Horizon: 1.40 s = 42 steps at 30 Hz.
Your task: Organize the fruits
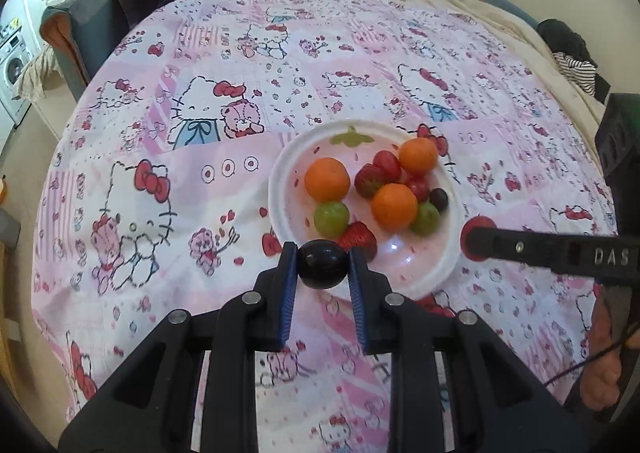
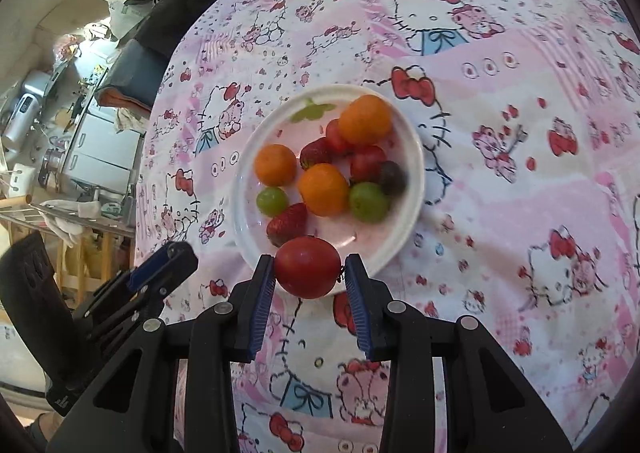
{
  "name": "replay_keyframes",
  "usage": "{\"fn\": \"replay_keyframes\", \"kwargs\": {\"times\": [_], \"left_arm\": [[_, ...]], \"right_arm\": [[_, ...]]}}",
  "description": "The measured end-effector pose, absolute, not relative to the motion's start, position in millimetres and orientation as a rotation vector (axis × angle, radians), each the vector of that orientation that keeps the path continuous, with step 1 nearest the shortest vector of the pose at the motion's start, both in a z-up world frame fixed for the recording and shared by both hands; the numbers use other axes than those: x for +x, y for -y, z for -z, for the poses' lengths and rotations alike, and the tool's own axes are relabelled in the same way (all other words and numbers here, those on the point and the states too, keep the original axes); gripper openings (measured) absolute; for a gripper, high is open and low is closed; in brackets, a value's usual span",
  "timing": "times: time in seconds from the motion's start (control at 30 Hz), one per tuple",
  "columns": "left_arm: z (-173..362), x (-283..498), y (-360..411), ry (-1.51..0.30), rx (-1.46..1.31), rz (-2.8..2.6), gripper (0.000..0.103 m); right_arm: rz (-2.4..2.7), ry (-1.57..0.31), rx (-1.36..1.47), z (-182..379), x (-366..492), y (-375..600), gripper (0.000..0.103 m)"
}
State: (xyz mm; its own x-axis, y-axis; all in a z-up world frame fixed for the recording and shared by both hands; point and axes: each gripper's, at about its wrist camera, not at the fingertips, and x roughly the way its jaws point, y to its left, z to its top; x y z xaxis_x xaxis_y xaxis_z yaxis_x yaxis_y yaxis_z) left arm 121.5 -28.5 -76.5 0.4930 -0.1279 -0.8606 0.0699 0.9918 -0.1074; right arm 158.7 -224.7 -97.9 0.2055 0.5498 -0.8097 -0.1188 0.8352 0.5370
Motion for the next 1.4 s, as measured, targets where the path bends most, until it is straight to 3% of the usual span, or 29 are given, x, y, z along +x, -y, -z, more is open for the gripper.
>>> {"fn": "replay_keyframes", "kwargs": {"times": [0.63, 0.67, 0.73, 0.77, 0.8, 0.87, 1.17, 1.3, 1.4], "left_arm": [[126.7, 148.7, 25.2, -1.12, -0.176, 0.121, 0.023], [127.0, 148.5, 25.3, -1.124, -0.18, 0.125, 0.024], [125.3, 147.3, 25.4, -1.119, -0.192, 0.138, 0.037], [123.2, 146.4, 24.5, -1.109, -0.203, 0.147, 0.05], [120.4, 144.6, 23.5, -1.099, -0.211, 0.146, 0.065], [112.4, 140.7, 19.8, -1.07, -0.222, 0.114, 0.073], [51.6, 113.4, 0.2, -0.922, -0.138, -0.025, 0.073], [22.4, 95.1, -7.0, -0.84, -0.105, -0.046, 0.073], [5.2, 76.4, -11.1, -0.79, -0.102, -0.029, 0.073]], "right_arm": [[-0.468, -1.399, 0.468, 138.8, 181.1, 220.7, 0.041], [-0.477, -1.404, 0.478, 138.8, 181.0, 220.3, 0.044], [-0.491, -1.378, 0.504, 134.1, 180.0, 221.6, 0.066], [-0.489, -1.362, 0.507, 131.0, 179.8, 222.8, 0.074], [-0.493, -1.343, 0.507, 126.5, 179.8, 223.9, 0.075], [-0.507, -1.329, 0.519, 120.3, 180.3, 226.4, 0.075], [-0.459, -1.125, 0.412, 64.0, 157.3, 240.7, 0.076], [-0.433, -0.956, 0.286, 28.4, 130.6, 240.1, 0.09], [-0.371, -0.874, 0.223, 14.3, 110.7, 241.9, 0.095]]}}
